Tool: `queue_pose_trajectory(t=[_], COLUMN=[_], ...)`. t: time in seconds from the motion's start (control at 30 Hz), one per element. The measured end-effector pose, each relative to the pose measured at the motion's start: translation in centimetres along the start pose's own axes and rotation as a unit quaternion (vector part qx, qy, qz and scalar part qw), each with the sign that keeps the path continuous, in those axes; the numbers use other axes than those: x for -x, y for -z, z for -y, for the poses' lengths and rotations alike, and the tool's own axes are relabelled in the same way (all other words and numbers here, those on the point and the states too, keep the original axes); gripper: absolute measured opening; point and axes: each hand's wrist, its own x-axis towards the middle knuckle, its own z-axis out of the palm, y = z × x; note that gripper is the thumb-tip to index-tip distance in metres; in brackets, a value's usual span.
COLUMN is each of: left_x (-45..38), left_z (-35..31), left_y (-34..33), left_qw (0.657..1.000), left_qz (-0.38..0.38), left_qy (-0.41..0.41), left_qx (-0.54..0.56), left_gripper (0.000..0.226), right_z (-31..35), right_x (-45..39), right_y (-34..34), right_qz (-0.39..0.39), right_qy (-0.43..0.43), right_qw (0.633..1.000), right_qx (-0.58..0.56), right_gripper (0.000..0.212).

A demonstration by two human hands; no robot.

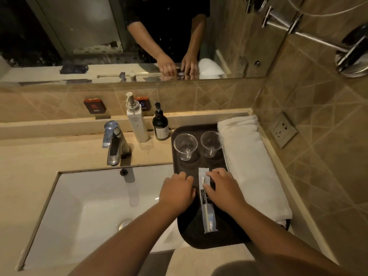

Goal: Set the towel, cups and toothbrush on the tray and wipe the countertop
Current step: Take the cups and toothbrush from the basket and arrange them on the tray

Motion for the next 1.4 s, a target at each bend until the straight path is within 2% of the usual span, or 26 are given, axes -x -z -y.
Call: queue_pose_trajectory(t=[0.1, 0.23, 0.47, 0.7, 0.87, 1.17, 1.4], left_x=[-0.9, -0.8, 1.1, 4.6, 9.1, 19.8, 26.9], left_z=[1.3, 1.6, 1.8, 2.2, 3.3, 7.1, 14.5], left_y=[2.4, 3.7, 3.0, 2.6, 3.8, 7.6, 10.8], left_qw=[0.998, 0.997, 0.999, 0.999, 0.998, 0.987, 0.97], left_qz=[-0.029, -0.042, -0.018, -0.014, -0.032, -0.039, -0.045], left_qy=[-0.043, -0.053, -0.02, 0.01, 0.043, 0.131, 0.219], left_qx=[-0.03, -0.035, -0.035, -0.033, -0.042, -0.08, -0.092], left_gripper=[0.028, 0.038, 0.046, 0.049, 0.053, 0.05, 0.053], right_z=[0.3, 1.0, 2.0, 3.5, 5.1, 12.7, 22.6], right_x=[0.9, 2.1, 3.8, 5.4, 7.3, 10.9, 11.3], right_y=[1.7, 2.3, 1.3, 0.7, 0.0, -2.3, -5.5], right_qz=[-0.001, 0.011, 0.022, 0.007, 0.024, 0.041, 0.061], right_qy=[0.017, -0.006, -0.034, -0.013, 0.024, 0.104, 0.189], right_qw=[0.998, 0.996, 0.995, 0.994, 0.992, 0.989, 0.978], right_qx=[0.055, 0.087, 0.096, 0.11, 0.12, 0.093, 0.069], right_gripper=[0.052, 0.062, 0.07, 0.066, 0.07, 0.07, 0.069])
